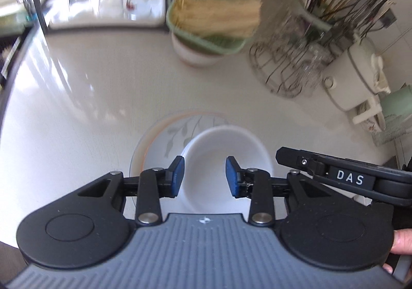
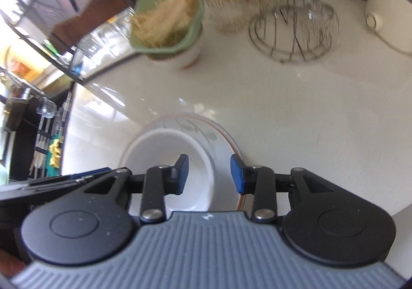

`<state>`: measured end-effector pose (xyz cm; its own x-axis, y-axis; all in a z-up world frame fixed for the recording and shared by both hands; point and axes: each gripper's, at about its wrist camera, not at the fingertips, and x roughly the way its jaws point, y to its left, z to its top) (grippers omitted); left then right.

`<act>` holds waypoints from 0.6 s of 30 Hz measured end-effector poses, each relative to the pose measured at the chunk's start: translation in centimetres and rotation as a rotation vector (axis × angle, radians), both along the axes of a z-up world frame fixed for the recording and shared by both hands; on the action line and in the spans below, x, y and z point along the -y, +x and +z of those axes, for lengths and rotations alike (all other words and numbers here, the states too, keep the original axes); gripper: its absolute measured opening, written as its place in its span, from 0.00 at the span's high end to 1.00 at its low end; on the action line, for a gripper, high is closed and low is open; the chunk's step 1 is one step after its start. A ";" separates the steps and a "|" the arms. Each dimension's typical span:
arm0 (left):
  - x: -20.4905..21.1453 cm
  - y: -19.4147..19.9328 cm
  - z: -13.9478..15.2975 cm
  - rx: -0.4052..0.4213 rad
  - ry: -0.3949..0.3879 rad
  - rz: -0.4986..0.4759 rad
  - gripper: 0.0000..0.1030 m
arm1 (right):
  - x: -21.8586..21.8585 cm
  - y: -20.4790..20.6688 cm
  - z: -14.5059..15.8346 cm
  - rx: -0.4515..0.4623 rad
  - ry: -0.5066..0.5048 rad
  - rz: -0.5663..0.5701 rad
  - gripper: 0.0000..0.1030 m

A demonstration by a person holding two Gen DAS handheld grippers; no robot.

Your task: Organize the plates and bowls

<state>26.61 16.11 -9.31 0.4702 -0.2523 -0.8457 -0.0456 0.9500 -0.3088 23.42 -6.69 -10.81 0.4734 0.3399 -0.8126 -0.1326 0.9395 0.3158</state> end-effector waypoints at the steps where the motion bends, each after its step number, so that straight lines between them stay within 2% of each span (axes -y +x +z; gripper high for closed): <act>1: 0.2 -0.4 0.8 0.020 0.012 0.007 0.61 | 0.2 -0.3 0.7 0.022 0.007 0.012 0.63; 9: 0.3 -4.6 8.1 0.174 0.021 0.055 0.61 | 2.3 -3.6 6.7 0.201 0.058 0.075 0.63; 12: 0.8 -6.8 10.7 0.236 0.083 0.063 0.61 | 3.2 -5.1 8.6 0.265 0.073 0.088 0.63; 14: 1.3 -8.3 12.1 0.272 0.098 0.061 0.60 | 3.8 -6.2 9.8 0.307 0.082 0.094 0.63; 18: 2.9 -11.2 13.4 0.322 0.107 0.046 0.50 | 5.0 -8.6 11.4 0.379 0.101 0.097 0.63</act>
